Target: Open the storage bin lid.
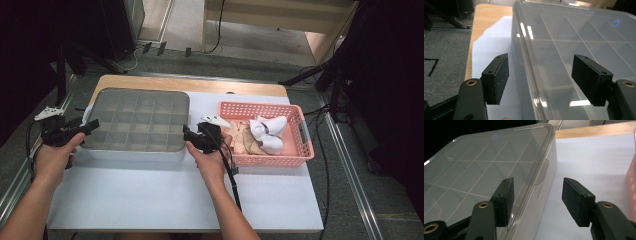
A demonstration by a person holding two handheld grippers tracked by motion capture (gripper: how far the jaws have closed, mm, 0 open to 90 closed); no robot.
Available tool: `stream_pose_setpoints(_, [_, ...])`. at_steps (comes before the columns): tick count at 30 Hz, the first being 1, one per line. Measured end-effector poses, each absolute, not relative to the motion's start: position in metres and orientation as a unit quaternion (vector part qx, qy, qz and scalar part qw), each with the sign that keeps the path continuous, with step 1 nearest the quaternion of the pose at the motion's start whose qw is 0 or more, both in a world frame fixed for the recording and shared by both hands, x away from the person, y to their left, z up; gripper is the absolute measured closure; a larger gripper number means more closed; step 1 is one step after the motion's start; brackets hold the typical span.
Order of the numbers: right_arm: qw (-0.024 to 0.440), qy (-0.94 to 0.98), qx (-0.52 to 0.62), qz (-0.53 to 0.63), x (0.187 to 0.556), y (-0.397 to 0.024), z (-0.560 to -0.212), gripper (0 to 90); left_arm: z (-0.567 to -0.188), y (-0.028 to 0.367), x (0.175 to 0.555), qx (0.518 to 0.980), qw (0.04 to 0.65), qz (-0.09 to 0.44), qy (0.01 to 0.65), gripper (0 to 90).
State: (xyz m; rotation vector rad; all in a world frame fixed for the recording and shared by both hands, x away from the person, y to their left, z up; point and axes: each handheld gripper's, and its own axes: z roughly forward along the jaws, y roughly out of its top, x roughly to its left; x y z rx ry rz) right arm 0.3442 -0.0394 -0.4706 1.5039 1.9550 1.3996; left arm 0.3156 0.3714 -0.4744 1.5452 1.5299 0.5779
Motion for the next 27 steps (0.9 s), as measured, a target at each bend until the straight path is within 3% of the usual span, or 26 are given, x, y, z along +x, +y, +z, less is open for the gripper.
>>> stream_pose_setpoints(14, [0.117, 0.663, 0.564, 0.478, 0.361, -0.024, -0.467, 51.3, -0.472, 0.376, 0.34, 0.613, 0.431, 0.216, 0.626, 41.9])
stream_pose_setpoints(20, [0.118, 0.67, 0.563, 0.469, 0.366, -0.015, -0.469, 50.6, -0.473, 0.375, 0.343, 0.622, 0.434, 0.199, 0.621, 39.0])
stream_pose_setpoints(27, [0.109, 0.651, 0.582, 0.476, 0.374, -0.017, -0.47, 56.7, -0.47, 0.372, 0.35, 0.639, 0.422, 0.203, 0.61, 38.4])
